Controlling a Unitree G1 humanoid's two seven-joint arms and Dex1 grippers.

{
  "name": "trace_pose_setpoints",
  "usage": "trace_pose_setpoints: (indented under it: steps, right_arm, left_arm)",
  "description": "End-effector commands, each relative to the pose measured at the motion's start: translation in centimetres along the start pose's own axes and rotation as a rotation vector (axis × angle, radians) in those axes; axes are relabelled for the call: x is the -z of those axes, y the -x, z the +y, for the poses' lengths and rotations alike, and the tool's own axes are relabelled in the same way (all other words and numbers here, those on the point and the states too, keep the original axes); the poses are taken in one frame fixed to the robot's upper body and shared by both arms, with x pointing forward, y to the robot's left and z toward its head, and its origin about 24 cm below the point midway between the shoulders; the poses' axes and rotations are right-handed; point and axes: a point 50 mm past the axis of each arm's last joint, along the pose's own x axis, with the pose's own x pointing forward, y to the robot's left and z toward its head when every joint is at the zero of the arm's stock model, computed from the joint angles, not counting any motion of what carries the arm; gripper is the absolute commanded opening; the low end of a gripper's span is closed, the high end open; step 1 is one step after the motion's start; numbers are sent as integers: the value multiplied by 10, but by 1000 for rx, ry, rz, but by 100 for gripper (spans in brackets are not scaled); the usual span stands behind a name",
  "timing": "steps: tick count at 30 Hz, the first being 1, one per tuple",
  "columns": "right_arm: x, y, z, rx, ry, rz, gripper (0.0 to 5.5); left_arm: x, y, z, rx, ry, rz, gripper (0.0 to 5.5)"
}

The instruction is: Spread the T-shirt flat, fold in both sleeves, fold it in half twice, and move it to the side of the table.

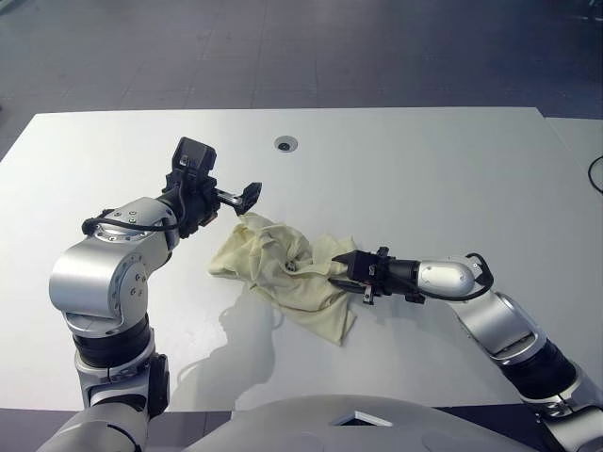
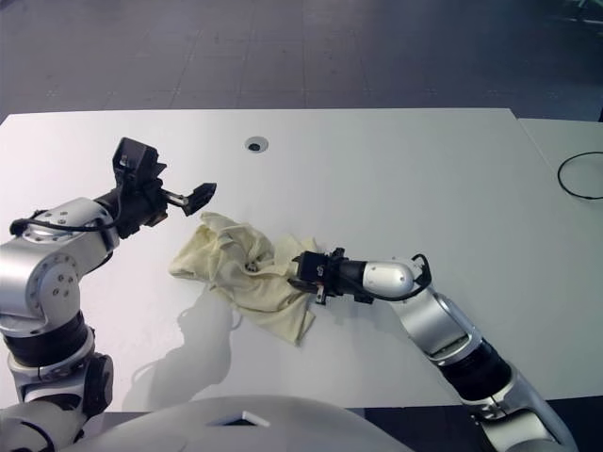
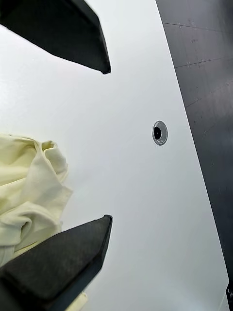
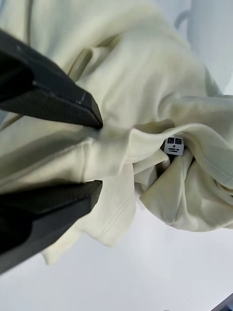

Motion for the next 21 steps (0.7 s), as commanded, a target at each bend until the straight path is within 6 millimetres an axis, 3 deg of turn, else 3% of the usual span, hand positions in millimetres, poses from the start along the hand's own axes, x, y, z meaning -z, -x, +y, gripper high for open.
trace_pose_setpoints:
  steps: [1, 9, 12, 17, 21]
  right_arm:
    - [0, 4, -6, 15, 30, 14, 127]
    - [-4, 13, -17, 39, 75, 22, 9]
    - [-6, 21, -27, 61, 107, 27, 2]
    - [-1, 32, -44, 93, 155, 54, 2]
    - [0, 33, -51, 91, 182, 57, 2]
  left_arm:
    - [-3, -1, 0, 1, -17, -7, 540]
    - [-1, -2, 2, 17, -81, 0, 540]
    - [-3, -5, 7, 35, -161, -10, 540]
    - [-7, -13, 8, 187, -399, -67, 540]
    - [-5, -21, 13, 361, -717, -73, 540]
